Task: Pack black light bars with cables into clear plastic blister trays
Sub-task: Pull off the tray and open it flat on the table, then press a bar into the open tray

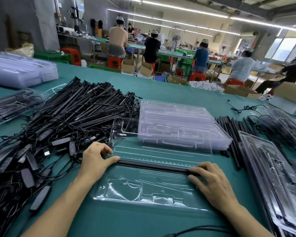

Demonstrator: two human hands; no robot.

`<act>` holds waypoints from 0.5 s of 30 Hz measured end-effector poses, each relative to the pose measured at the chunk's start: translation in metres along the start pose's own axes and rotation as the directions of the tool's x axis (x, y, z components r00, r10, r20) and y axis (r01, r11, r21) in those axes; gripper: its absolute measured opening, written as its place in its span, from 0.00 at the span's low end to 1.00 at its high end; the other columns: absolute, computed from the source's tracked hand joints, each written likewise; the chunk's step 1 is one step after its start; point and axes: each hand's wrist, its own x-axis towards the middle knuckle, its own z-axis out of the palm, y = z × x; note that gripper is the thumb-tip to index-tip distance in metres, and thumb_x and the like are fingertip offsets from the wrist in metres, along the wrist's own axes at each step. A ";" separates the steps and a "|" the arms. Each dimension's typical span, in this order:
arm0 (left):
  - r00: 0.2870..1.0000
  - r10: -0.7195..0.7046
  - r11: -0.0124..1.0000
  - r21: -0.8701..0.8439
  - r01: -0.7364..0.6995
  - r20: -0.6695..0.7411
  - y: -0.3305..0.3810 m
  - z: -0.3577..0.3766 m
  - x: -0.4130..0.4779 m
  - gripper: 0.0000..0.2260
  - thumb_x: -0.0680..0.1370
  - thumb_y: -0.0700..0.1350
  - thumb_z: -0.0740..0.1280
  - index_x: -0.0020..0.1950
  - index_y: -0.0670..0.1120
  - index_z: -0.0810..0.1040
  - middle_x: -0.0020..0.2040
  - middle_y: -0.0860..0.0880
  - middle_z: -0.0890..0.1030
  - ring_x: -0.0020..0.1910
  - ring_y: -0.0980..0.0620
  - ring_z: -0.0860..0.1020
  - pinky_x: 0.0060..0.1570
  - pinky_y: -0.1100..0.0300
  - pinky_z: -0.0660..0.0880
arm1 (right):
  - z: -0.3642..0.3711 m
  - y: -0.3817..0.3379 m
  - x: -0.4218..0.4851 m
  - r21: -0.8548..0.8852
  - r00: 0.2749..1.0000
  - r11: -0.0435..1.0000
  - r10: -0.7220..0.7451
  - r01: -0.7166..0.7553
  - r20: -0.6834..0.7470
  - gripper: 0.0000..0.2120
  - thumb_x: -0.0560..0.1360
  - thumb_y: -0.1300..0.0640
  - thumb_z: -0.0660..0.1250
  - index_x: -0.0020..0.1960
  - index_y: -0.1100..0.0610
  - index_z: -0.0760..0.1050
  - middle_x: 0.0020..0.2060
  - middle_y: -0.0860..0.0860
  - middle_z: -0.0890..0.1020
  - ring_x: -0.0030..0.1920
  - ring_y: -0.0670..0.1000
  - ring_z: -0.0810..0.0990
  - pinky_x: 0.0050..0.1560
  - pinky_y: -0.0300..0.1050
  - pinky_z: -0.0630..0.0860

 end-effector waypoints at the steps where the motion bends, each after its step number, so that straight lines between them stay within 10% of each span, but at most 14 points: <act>1: 1.000 0.001 1.000 0.000 -0.001 0.004 0.001 0.000 0.000 0.13 0.64 0.49 0.82 0.38 0.53 0.78 0.41 0.54 0.76 0.39 0.58 0.76 0.38 0.69 0.68 | -0.002 0.001 0.001 0.023 0.999 1.000 0.000 -0.001 0.050 0.11 0.74 0.46 0.70 0.56 0.42 0.82 0.50 0.43 0.76 0.53 0.47 0.75 0.56 0.43 0.72; 12: 0.982 0.162 0.977 0.153 -0.147 -0.095 0.017 -0.006 -0.009 0.08 0.72 0.43 0.77 0.39 0.47 0.78 0.38 0.53 0.78 0.35 0.58 0.76 0.32 0.63 0.76 | -0.006 0.003 -0.005 0.061 0.985 0.997 0.041 -0.052 0.170 0.15 0.74 0.39 0.63 0.60 0.37 0.78 0.53 0.42 0.71 0.55 0.46 0.70 0.60 0.47 0.69; 15: 0.961 0.203 0.938 0.319 -0.137 -0.186 0.025 -0.012 -0.005 0.09 0.73 0.46 0.76 0.39 0.48 0.77 0.34 0.54 0.78 0.33 0.55 0.73 0.24 0.69 0.62 | -0.002 0.006 -0.001 0.066 0.985 0.995 0.058 -0.070 0.164 0.12 0.75 0.46 0.68 0.58 0.37 0.79 0.51 0.42 0.70 0.53 0.47 0.70 0.59 0.46 0.69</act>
